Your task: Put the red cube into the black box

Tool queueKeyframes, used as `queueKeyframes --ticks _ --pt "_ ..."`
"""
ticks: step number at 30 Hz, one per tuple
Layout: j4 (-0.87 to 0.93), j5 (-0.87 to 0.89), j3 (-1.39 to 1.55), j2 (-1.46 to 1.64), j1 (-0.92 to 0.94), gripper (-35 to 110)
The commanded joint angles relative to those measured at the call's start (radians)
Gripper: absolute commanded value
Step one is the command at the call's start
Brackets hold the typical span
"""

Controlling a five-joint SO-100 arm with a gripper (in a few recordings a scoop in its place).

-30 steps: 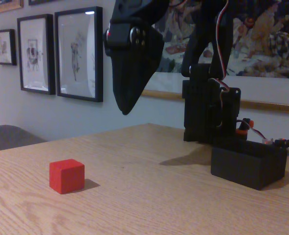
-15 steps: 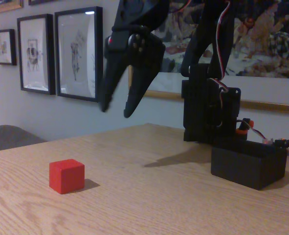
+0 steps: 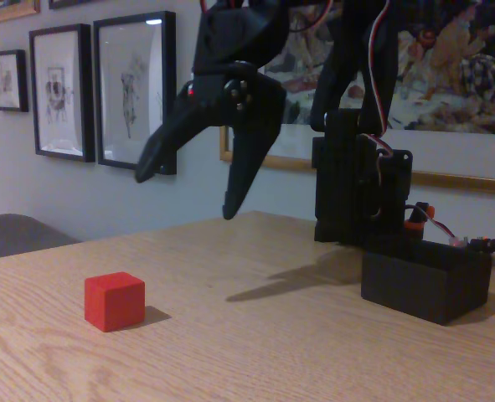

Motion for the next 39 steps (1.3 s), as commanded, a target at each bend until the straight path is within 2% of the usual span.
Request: queueKeyframes --ticks 1,9,21,39 --pt "0.003 -0.006 -0.097 -0.066 0.038 52" --pt "0.02 -0.002 -0.298 -0.27 0.051 44" --pt "0.086 0.032 -0.566 -0.492 -0.018 45" --pt "0.089 0.011 -0.724 -0.68 0.009 38"
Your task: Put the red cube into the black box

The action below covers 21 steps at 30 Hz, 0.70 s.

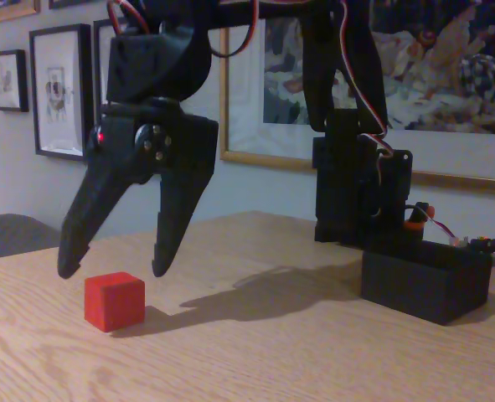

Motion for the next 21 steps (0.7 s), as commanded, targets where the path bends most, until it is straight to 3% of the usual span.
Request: queueKeyframes --ticks 1,11,21 --pt "0.018 -0.018 -0.046 -0.009 0.011 38" --pt "0.023 -0.029 -0.087 -0.071 0.009 34" --pt "0.017 -0.029 -0.091 -0.08 0.008 21"
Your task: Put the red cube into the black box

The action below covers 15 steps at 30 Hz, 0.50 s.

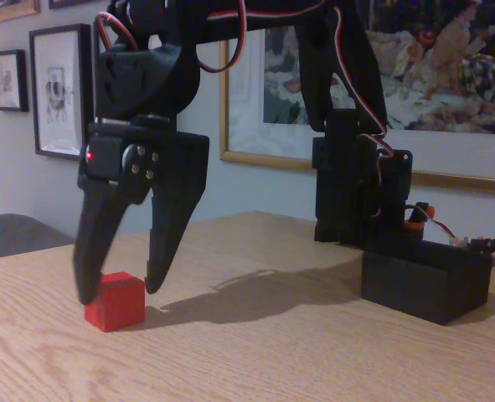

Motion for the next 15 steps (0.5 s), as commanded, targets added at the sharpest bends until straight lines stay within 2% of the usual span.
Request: queueKeyframes --ticks 1,15 --pt "0.017 -0.014 -0.025 0.009 0.011 20" --pt "0.023 -0.011 0.0 0.063 0.012 10"
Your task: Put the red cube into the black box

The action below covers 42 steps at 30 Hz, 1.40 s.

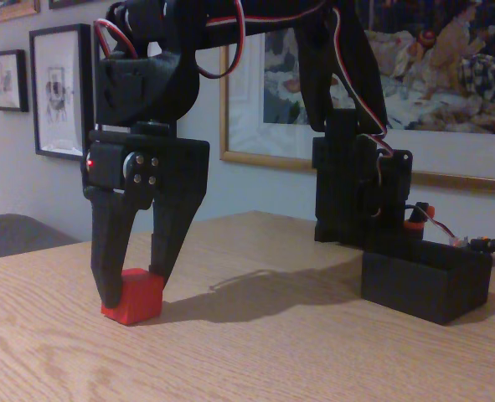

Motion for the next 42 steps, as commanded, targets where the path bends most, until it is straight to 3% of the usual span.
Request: queueKeyframes --ticks 1,9,15,25,34,42 --pt "0.031 -0.009 0.012 0.101 0.014 9" --pt "0.195 0.031 0.14 0.439 0.058 5" --pt "0.268 0.038 0.308 0.716 0.225 3" --pt "0.179 -0.064 0.577 0.89 0.499 1" --pt "-0.014 -0.137 0.81 0.931 0.569 0" --pt "0.014 -0.13 0.799 0.973 0.607 -3"
